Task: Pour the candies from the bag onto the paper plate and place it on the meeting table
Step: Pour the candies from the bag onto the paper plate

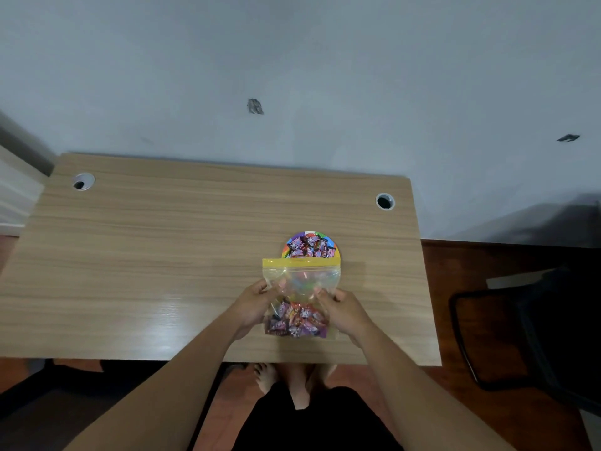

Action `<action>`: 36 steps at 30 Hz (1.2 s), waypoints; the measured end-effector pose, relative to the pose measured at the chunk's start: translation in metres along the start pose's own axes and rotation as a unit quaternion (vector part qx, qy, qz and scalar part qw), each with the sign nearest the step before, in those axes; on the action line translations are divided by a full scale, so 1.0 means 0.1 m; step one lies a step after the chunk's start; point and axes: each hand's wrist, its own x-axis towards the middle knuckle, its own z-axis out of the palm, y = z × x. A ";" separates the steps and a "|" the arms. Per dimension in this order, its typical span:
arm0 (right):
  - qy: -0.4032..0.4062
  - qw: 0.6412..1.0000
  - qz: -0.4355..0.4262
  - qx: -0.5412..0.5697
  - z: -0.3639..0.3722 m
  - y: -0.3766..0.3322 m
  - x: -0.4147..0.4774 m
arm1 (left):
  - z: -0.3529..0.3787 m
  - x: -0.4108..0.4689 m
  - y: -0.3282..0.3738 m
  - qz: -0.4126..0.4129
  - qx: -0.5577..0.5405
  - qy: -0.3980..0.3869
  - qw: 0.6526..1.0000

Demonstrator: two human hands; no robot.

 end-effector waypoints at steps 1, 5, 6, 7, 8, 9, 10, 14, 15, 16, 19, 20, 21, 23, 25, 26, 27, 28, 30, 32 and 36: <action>-0.003 1.000 0.000 0.007 0.00 0.01 0.00 | -0.03 0.02 -0.03 -0.001 0.000 -0.010 1.000; -0.008 1.000 0.018 0.024 0.04 0.03 -0.01 | -0.04 0.02 -0.09 -0.020 0.019 -0.021 0.999; -0.014 0.999 0.026 0.025 0.05 0.02 -0.03 | -0.02 0.02 -0.09 -0.033 0.030 -0.018 0.999; -0.021 0.999 0.034 0.027 0.07 0.03 -0.03 | 0.00 0.01 -0.09 -0.037 0.041 -0.016 0.998; -0.031 0.998 0.040 0.037 0.08 0.03 -0.05 | 0.02 0.00 -0.10 -0.037 0.055 -0.016 0.998; -0.046 0.997 0.042 0.052 0.09 0.03 -0.07 | 0.03 0.01 -0.11 -0.032 0.066 -0.018 0.997; -0.060 0.995 0.043 0.068 0.10 0.03 -0.09 | 0.05 0.03 -0.13 -0.026 0.077 -0.020 0.996; -0.085 0.993 0.029 0.078 0.14 0.11 -0.11 | 0.11 0.02 -0.15 0.003 0.109 -0.034 0.993; -0.083 0.993 0.024 0.076 0.15 0.14 -0.10 | 0.12 0.01 -0.14 0.006 0.119 -0.039 0.992; -0.080 0.994 0.019 0.073 0.16 0.18 -0.08 | 0.14 0.00 -0.14 0.009 0.122 -0.046 0.991; -0.063 0.996 0.017 0.056 0.16 0.26 -0.04 | 0.17 0.01 -0.15 0.013 0.097 -0.060 0.993; -0.054 0.997 0.017 0.047 0.16 0.27 -0.02 | 0.18 0.02 -0.16 0.011 0.089 -0.061 0.994; -0.043 0.998 0.017 0.041 0.16 0.29 0.00 | 0.18 0.02 -0.16 0.010 0.088 -0.062 0.994; -0.023 0.999 0.021 0.022 0.15 0.30 0.02 | 0.19 0.05 -0.18 -0.005 0.076 -0.064 0.995; -0.009 1.000 0.022 0.009 0.14 0.30 0.02 | 0.20 0.07 -0.19 -0.019 0.056 -0.056 0.997; -0.005 1.000 0.023 0.015 0.14 0.30 0.02 | 0.21 0.07 -0.18 -0.024 0.053 -0.052 0.997; 0.001 0.999 0.024 0.021 0.14 0.29 0.01 | 0.22 0.06 -0.17 -0.027 0.059 -0.049 0.997; 0.009 0.999 0.023 0.027 0.14 0.30 0.01 | 0.22 0.07 -0.17 -0.028 0.063 -0.046 0.997; 0.015 0.999 0.021 0.038 0.14 0.30 0.01 | 0.22 0.08 -0.17 -0.033 0.061 -0.040 0.997; 0.001 0.998 0.028 0.052 0.14 0.29 0.01 | 0.22 0.08 -0.16 -0.034 0.063 -0.023 0.997; -0.009 0.997 0.040 0.067 0.14 0.30 0.02 | 0.26 0.06 -0.12 -0.015 0.102 0.037 0.994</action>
